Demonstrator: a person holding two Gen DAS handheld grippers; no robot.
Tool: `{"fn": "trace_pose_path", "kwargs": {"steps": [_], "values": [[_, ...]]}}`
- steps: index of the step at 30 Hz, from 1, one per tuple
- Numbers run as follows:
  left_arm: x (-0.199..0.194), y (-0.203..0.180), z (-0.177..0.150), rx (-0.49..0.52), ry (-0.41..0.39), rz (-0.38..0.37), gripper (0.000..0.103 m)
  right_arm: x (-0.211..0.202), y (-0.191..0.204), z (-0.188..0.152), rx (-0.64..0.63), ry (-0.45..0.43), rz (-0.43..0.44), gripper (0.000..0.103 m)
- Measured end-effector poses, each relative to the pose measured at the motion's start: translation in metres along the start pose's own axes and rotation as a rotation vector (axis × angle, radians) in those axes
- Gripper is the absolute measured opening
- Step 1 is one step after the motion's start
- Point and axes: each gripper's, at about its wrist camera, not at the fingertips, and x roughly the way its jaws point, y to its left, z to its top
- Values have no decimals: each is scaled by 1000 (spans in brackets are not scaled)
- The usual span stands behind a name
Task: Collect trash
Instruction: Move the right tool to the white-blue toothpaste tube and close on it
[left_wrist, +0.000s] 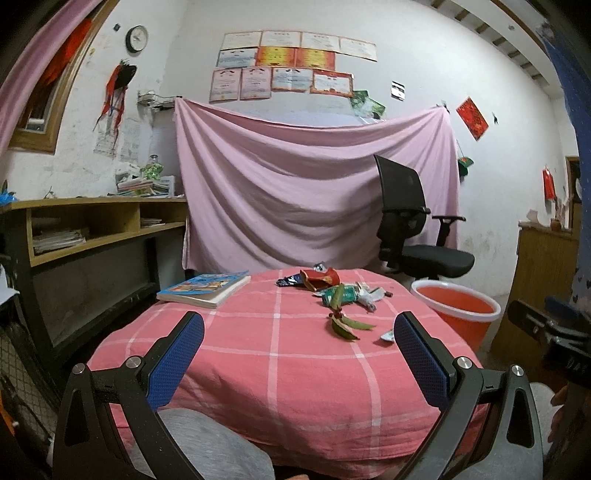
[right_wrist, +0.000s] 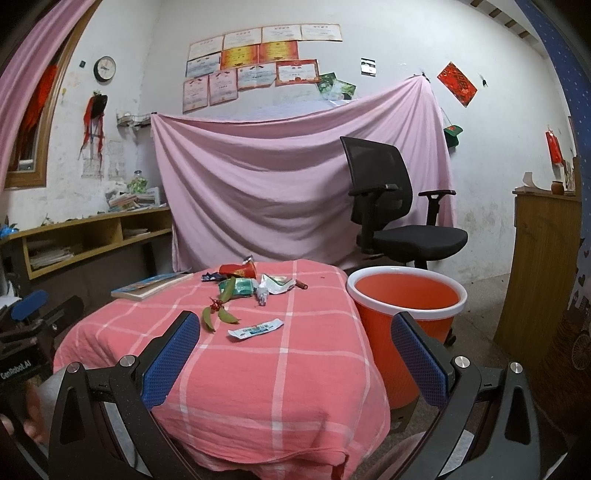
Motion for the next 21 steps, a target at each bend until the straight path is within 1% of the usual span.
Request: {"fn": "trace_pose_path", "kwargs": {"steps": [1, 3, 7, 12, 18, 21], "values": [[3, 5, 4, -11, -5, -9, 101, 4, 1, 2, 0, 6, 4, 103], [9, 5, 9, -6, -9, -5, 101, 12, 2, 4, -9, 11, 1, 103], [25, 7, 16, 6, -26, -1, 101, 21, 5, 12, -29, -18, 7, 103], [49, 9, 24, -7, -51, 6, 101, 41, 10, 20, -71, -55, -4, 103], [83, 16, 30, -44, -65, 4, 101, 70, 10, 24, -84, -81, 6, 103], [104, 21, 30, -84, -55, -20, 101, 89, 10, 25, -101, -65, 25, 103]]}}
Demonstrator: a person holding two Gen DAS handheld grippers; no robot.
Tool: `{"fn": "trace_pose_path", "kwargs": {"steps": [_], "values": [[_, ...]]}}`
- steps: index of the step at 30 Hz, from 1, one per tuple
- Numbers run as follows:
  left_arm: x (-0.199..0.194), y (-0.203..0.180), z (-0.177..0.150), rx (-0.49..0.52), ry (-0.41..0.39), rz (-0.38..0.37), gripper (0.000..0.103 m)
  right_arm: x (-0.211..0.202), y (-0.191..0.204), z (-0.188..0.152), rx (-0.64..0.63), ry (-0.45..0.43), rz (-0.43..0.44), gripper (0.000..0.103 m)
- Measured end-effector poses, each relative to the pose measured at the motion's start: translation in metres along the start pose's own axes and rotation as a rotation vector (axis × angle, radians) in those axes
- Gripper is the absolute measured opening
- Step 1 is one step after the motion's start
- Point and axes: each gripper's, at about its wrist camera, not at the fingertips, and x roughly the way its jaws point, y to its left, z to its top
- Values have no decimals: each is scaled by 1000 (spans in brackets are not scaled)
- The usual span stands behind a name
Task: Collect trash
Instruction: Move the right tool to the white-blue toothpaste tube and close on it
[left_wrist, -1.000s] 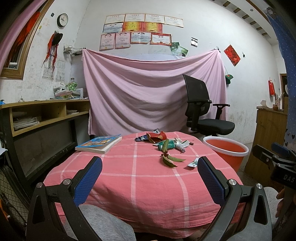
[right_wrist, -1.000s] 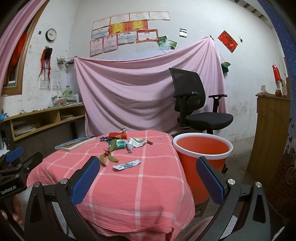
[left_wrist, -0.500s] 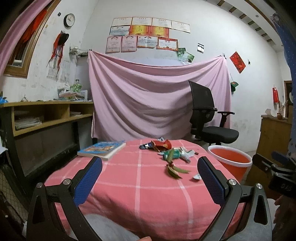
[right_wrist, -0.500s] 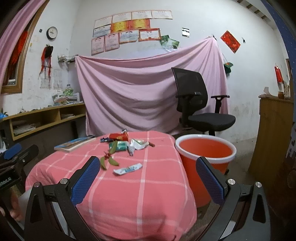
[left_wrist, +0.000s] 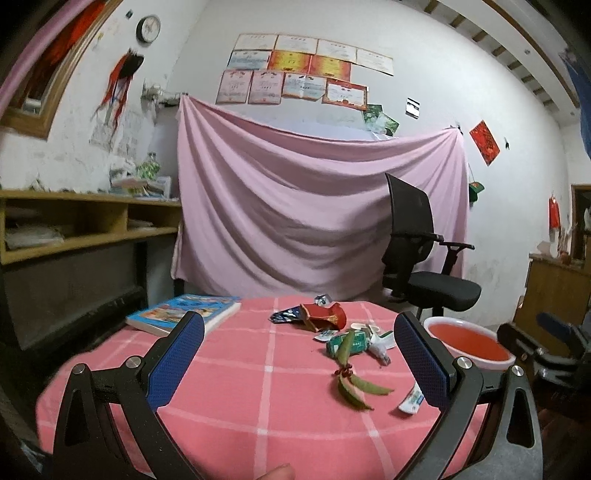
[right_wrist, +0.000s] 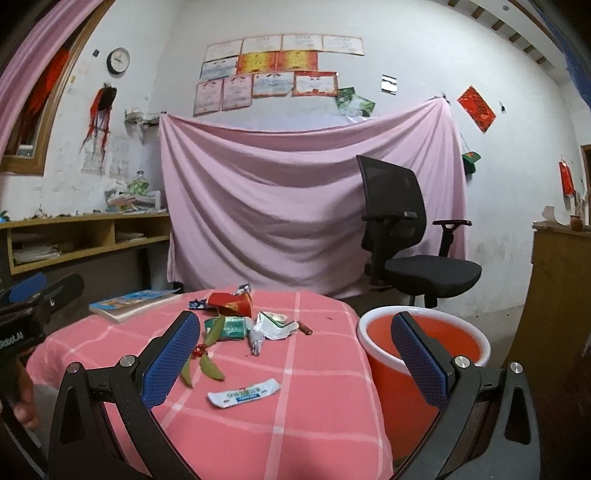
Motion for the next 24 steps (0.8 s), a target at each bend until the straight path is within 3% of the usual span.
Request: {"fn": "trace_pose_path", "kwargs": {"steps": [3, 6, 12, 16, 24], "values": [[16, 4, 1, -10, 6, -8, 101, 18, 1, -3, -22, 44, 44, 103], [30, 6, -1, 18, 39, -5, 101, 43, 0, -11, -14, 176, 78, 103], [65, 4, -16, 108, 183, 39, 101, 78, -9, -37, 51, 403, 76, 103], [83, 2, -29, 117, 269, 2, 101, 81, -8, -44, 60, 445, 58, 103], [101, 16, -41, 41, 417, -11, 101, 79, -1, -50, 3, 470, 150, 103]]}}
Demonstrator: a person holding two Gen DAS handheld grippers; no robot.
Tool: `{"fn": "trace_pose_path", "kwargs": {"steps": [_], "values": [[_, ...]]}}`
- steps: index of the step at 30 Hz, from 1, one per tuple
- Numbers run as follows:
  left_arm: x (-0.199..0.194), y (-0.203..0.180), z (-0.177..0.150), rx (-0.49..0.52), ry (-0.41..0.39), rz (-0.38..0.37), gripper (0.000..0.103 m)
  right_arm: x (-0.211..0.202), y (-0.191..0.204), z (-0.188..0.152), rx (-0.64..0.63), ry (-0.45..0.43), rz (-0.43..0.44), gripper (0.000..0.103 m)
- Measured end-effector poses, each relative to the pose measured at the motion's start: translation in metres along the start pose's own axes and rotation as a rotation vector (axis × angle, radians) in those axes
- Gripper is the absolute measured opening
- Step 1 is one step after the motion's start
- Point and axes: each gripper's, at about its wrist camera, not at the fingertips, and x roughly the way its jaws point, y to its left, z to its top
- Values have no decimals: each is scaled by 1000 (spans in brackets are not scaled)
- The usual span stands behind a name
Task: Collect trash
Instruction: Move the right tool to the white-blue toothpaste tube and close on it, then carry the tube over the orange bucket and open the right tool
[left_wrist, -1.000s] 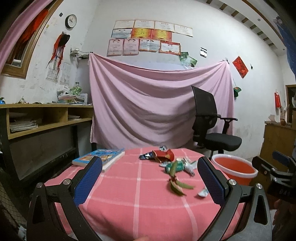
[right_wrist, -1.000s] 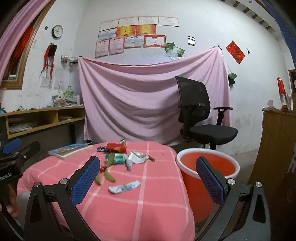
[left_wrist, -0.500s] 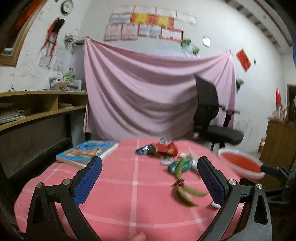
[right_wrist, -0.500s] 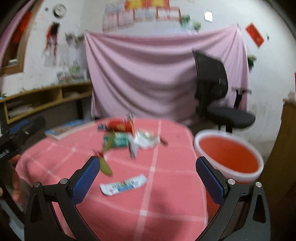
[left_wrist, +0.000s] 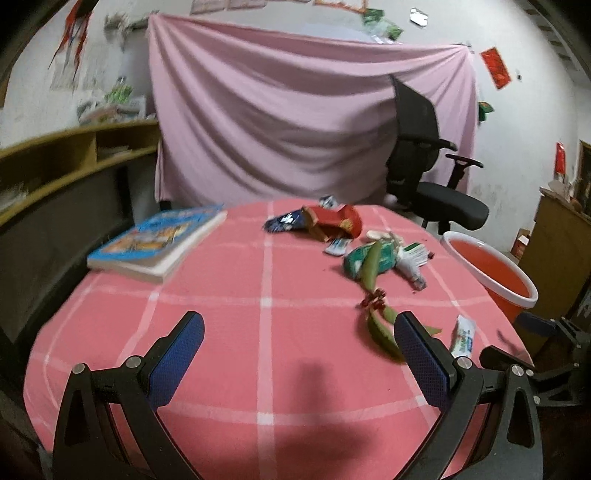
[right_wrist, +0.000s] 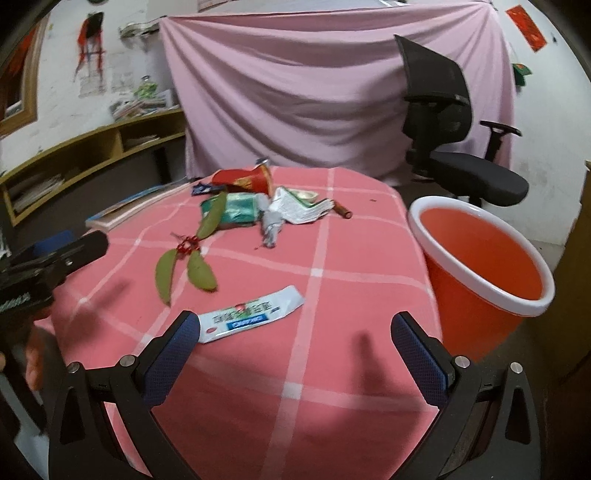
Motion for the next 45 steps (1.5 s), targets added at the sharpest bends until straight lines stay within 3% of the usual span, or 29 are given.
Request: {"fn": "trace_pose_path", "kwargs": {"steps": [3, 7, 12, 16, 21, 26, 29, 31, 34, 38, 45], "values": [[1, 6, -2, -20, 35, 2, 101, 10, 4, 2, -32, 42, 23, 103], [9, 11, -4, -35, 98, 7, 101, 34, 9, 5, -85, 161, 70, 103], [7, 18, -1, -61, 98, 2, 101, 43, -2, 20, -69, 186, 116, 103], [8, 20, 2, -96, 97, -37, 100, 48, -15, 26, -37, 195, 128, 87], [7, 22, 7, -184, 96, -114, 100, 45, -21, 23, -6, 172, 147, 81], [8, 13, 9, -194, 126, -166, 98, 43, -30, 22, 25, 153, 166, 74], [11, 0, 11, -160, 138, -193, 82, 42, -31, 22, 24, 147, 167, 72], [16, -9, 12, -125, 168, -208, 56, 41, -29, 21, 8, 142, 157, 72], [30, -18, 10, -97, 226, -220, 44, 40, -29, 20, -5, 137, 145, 71], [35, -19, 11, -101, 230, -228, 41, 40, -32, 18, 3, 129, 145, 71], [39, -15, 11, -109, 257, -169, 9, 38, -32, 16, 6, 113, 142, 71]]}}
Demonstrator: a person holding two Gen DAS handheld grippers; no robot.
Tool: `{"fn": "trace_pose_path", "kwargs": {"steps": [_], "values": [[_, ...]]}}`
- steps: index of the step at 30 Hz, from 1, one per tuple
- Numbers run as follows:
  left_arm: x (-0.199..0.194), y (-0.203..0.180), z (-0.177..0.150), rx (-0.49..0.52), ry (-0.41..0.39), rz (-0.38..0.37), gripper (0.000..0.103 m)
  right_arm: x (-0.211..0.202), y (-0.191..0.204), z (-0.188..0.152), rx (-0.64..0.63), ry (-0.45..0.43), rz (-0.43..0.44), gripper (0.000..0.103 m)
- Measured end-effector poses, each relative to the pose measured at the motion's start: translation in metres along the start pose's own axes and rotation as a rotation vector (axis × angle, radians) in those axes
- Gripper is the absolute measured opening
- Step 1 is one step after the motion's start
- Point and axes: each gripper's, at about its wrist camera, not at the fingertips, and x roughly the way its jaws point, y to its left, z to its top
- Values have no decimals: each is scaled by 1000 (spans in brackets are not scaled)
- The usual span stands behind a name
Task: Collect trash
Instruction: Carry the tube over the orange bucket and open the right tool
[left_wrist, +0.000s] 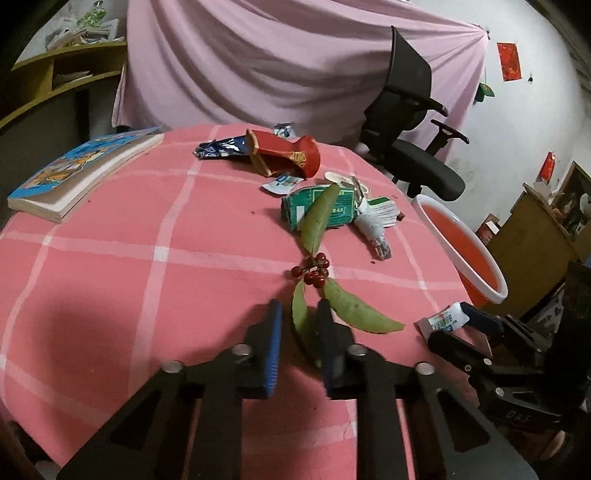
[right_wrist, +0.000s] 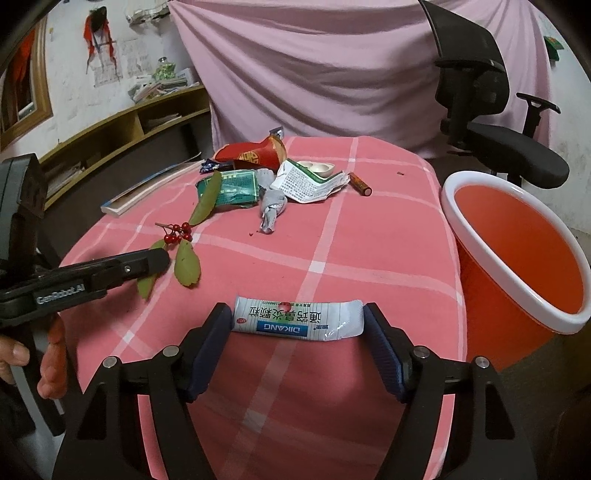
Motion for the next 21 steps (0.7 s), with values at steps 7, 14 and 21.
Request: {"fn": "trace_pose_path", "kwargs": {"steps": [7, 14, 21], "values": [[-15, -16, -6, 13, -85, 15, 5, -7, -3, -4, 15, -34, 33, 67], [-42, -34, -16, 117, -243, 37, 4, -16, -2, -7, 2, -86, 42, 64], [-42, -46, -22, 132, -255, 22, 5, -20, -6, -8, 22, -110, 49, 63]]}}
